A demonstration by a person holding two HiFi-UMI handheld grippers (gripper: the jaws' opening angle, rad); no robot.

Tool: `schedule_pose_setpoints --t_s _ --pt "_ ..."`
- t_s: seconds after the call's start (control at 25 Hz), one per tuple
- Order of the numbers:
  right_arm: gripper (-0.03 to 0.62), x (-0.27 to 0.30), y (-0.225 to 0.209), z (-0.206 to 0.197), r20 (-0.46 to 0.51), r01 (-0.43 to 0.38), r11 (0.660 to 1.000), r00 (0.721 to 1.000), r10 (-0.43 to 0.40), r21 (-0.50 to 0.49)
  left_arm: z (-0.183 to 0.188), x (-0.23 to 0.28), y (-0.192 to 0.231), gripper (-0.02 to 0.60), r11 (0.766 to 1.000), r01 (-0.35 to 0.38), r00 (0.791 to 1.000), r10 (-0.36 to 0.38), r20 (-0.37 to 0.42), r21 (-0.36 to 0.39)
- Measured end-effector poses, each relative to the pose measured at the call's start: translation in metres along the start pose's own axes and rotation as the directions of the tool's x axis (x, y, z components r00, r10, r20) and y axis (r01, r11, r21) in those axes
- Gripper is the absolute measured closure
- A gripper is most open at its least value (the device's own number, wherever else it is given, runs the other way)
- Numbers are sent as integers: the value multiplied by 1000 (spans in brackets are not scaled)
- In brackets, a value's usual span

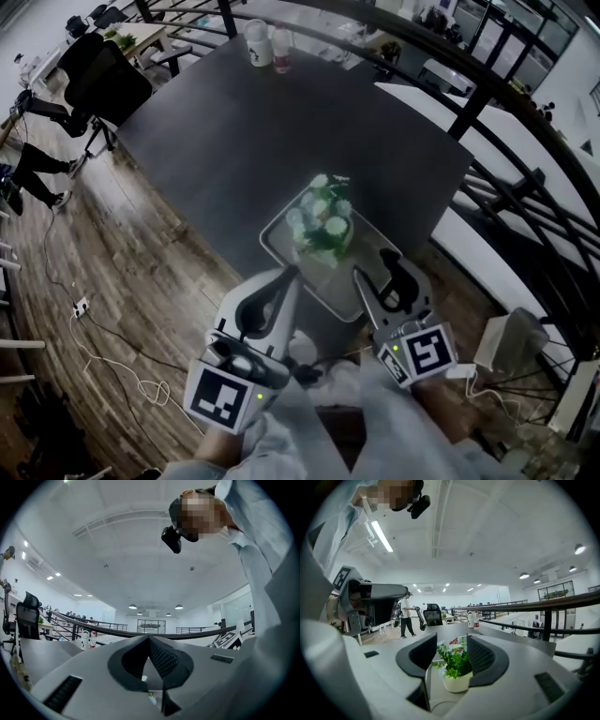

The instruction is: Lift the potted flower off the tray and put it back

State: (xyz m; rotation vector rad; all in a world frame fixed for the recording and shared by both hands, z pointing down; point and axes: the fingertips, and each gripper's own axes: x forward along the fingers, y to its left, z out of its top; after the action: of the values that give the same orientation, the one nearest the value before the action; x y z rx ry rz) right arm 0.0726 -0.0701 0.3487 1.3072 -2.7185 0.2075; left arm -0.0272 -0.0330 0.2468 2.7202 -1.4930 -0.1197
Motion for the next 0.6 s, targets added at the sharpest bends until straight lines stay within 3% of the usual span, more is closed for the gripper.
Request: schedule_pose_setpoints --t_s 0.36,0.6 --pt "323 39 -3 -42 -89 67 997 994 -63 41 -15 12 34 583 998 50 998 -51 -37 -25" --pt "311 62 -3 -73 -159 116 992 981 -108 47 -22 14 55 583 997 60 997 -63 -48 -45"
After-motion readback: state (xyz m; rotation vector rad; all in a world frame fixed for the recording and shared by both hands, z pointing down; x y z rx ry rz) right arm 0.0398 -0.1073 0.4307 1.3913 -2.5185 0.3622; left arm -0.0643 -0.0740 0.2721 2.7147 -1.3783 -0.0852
